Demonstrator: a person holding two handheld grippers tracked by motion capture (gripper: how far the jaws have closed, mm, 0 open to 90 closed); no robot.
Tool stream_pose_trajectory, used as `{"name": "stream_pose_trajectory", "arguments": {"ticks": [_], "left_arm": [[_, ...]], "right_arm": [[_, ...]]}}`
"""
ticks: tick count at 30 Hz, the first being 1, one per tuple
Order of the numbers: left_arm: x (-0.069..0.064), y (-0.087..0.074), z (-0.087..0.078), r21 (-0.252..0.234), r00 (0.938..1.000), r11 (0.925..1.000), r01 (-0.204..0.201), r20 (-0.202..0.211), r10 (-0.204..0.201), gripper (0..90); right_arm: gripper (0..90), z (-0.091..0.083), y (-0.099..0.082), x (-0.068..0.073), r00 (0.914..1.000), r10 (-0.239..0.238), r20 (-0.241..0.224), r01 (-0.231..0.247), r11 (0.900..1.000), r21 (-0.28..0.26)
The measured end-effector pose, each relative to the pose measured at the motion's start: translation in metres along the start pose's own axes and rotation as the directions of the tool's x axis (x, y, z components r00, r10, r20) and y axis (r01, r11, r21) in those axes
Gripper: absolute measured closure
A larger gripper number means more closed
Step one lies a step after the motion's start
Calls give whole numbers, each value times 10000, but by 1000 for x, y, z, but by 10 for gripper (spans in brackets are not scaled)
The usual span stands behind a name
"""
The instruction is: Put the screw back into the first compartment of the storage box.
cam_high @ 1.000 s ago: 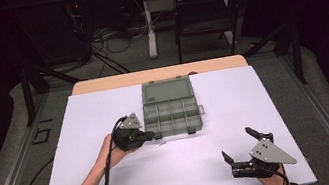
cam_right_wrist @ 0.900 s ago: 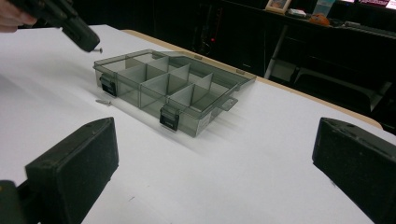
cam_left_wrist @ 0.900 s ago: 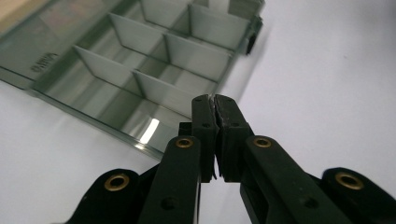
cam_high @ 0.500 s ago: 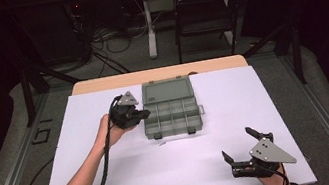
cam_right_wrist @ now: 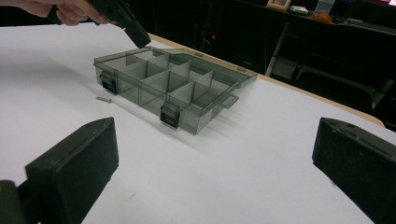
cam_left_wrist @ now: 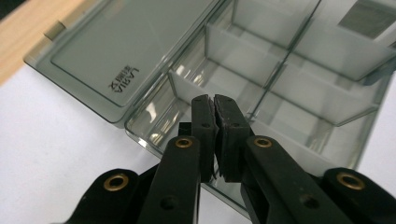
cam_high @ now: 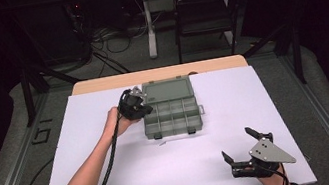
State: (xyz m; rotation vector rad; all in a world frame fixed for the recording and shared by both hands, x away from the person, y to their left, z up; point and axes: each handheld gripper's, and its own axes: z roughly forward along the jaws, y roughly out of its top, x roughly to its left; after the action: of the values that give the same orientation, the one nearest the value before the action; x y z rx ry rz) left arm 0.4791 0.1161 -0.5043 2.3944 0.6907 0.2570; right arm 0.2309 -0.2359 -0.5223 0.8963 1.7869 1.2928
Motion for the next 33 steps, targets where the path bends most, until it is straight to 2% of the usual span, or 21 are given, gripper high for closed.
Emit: {"name": "stream_pose_trajectory", "arguments": {"ticks": [2,7,9,10,12,13,15,17,19,20,21,22,23,24,28,29,31,33], "left_arm": [[1,-2,3,18,9997,9999,168,170,-169,821],[-5,0,-11,-291,9991,9988,398,-124,-402,403],[-9,0,-17,-418,9990,9983,414,-122,-419,304],[-12,0,-20,-536,9991,9978,403,-88,-409,252],[-20,-3,-27,-772,9997,9968,225,-99,-233,198],[-24,-5,-30,-852,9999,9963,140,-7,-141,152],[-34,-10,-36,-995,10000,9950,-44,52,50,102],[-43,-14,-40,-1080,9996,9938,-277,-13,278,40],[-51,-20,-43,-1198,9990,9919,-420,93,434,10],[-54,-22,-44,-1260,9989,9911,-423,167,448,4],[-57,-25,-45,-1311,9986,9903,-464,183,492,3],[-60,-28,-45,-1406,9985,9891,-440,262,481,3],[-63,-30,-45,-1456,9982,9882,-473,286,520,2],[-65,-33,-46,-1522,9979,9871,-495,328,551,1],[-76,-42,-45,-1483,9951,9859,-775,487,855,4],[-78,-44,-45,-1495,9943,9851,-846,522,933,6],[-83,-48,-44,-1421,9925,9852,-956,626,1053,33],[-86,-49,-42,-1280,9908,9848,-1175,522,1250,72]], "right_arm": [[0,-2,1,0,10000,-38,-63,39,9999,161],[0,-2,1,-1,10000,-29,-36,29,9997,255],[0,0,0,0,10000,-1,-3,1,10000,9],[0,-1,1,0,10000,-47,-54,48,9998,179],[0,-1,1,-1,10000,-46,-45,47,9998,174],[0,0,0,0,10000,-14,23,14,10000,0],[0,-2,1,-1,10000,-53,-33,54,9996,268],[0,-2,1,-1,10000,-44,-45,45,9996,271],[0,-1,0,-1,9999,-32,-103,34,9998,207],[0,1,0,0,10000,33,55,-32,9999,-144],[0,-1,0,0,10000,-25,-36,26,9999,156],[0,0,0,0,10000,-10,11,10,10000,45],[0,-3,1,-1,9998,-52,-180,60,9990,432],[0,-1,0,-1,10000,-28,-68,29,9998,220],[0,0,0,0,10000,-27,-21,27,9999,97],[0,-1,0,-1,9999,-62,-81,64,9996,257],[0,0,0,0,10000,-52,-15,52,9999,107],[0,1,0,0,10000,-19,-26,20,10000,93]]}}
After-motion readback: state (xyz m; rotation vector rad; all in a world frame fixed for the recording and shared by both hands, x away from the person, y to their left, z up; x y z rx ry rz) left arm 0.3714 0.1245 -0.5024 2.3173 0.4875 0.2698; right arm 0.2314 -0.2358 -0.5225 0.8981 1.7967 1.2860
